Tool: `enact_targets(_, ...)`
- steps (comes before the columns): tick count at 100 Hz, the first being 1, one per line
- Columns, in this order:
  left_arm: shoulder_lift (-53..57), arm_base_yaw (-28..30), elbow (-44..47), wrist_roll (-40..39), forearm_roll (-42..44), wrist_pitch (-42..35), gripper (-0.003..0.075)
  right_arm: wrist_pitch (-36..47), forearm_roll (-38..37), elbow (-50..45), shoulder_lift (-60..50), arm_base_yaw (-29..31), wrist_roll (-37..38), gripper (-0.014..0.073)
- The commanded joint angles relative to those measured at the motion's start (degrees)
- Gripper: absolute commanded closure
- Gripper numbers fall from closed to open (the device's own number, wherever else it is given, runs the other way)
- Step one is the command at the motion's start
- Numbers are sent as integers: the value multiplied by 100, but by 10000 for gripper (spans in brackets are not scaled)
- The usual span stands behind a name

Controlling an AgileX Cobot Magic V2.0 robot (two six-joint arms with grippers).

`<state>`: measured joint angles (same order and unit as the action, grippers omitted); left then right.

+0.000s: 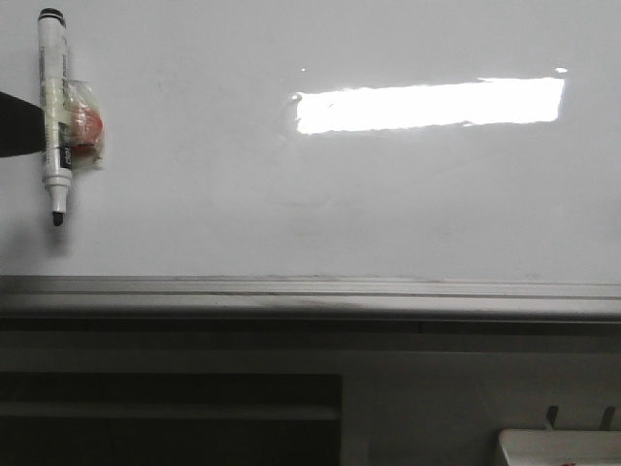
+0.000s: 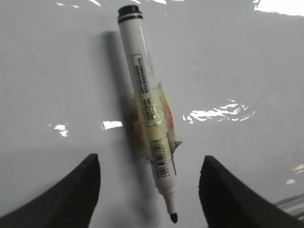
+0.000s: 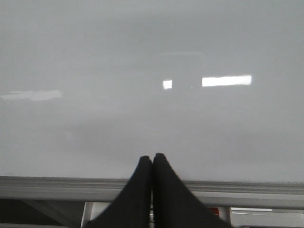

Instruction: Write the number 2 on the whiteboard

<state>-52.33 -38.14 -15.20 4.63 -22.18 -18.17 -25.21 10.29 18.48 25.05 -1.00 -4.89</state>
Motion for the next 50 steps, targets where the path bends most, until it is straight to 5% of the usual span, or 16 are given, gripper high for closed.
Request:
enact_targets(1,-91,-168,-187,-73,38,-552,300,427,8,164,48,-8,-62,643)
enact_targets(50,-972,-488,-356,-73,-289,-1252,300,448,8,141,48,-8,-62,643)
